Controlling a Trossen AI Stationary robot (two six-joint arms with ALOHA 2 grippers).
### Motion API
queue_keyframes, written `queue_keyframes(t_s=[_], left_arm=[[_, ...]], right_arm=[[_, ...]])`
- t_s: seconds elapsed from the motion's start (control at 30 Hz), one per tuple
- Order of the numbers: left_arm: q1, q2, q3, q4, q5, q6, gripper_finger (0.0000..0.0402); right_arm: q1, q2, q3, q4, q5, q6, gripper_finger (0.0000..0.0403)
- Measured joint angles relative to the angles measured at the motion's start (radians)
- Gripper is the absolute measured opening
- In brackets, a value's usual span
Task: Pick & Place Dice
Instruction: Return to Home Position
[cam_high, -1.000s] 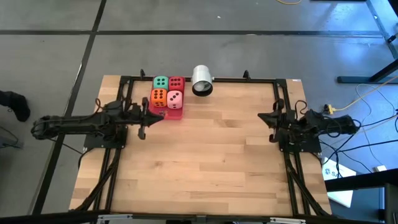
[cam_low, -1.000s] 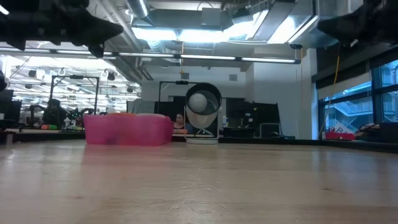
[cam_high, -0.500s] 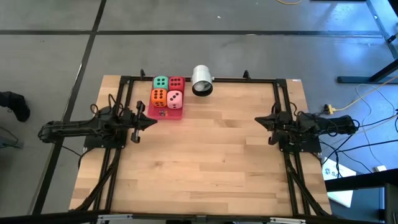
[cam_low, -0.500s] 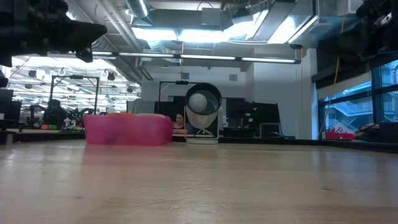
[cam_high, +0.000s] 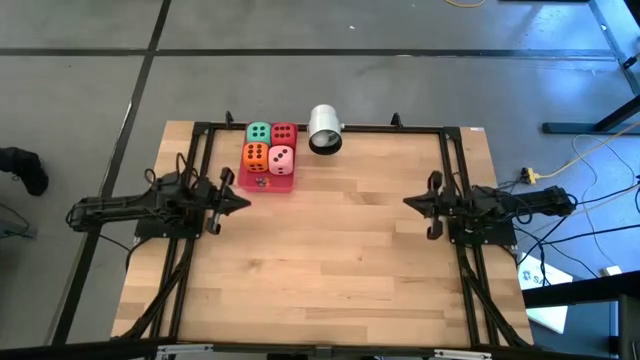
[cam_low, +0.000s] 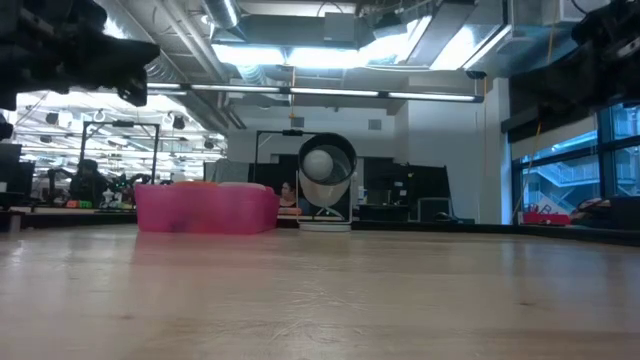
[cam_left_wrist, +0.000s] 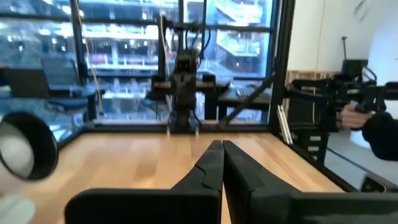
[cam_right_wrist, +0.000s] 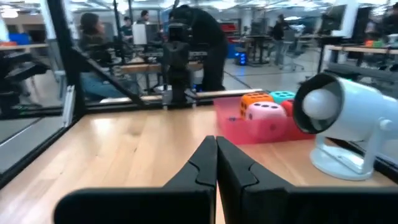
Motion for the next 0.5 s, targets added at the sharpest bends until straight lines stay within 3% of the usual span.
queue_keyframes(t_s=[0.5], left_arm=[[0.000,-0.005,-0.002,-0.112,-0.010,-0.034,0.0003]], right_arm=[[0.000,0.000,-0.001,-0.024,-0.114,-0.065,0.0004]])
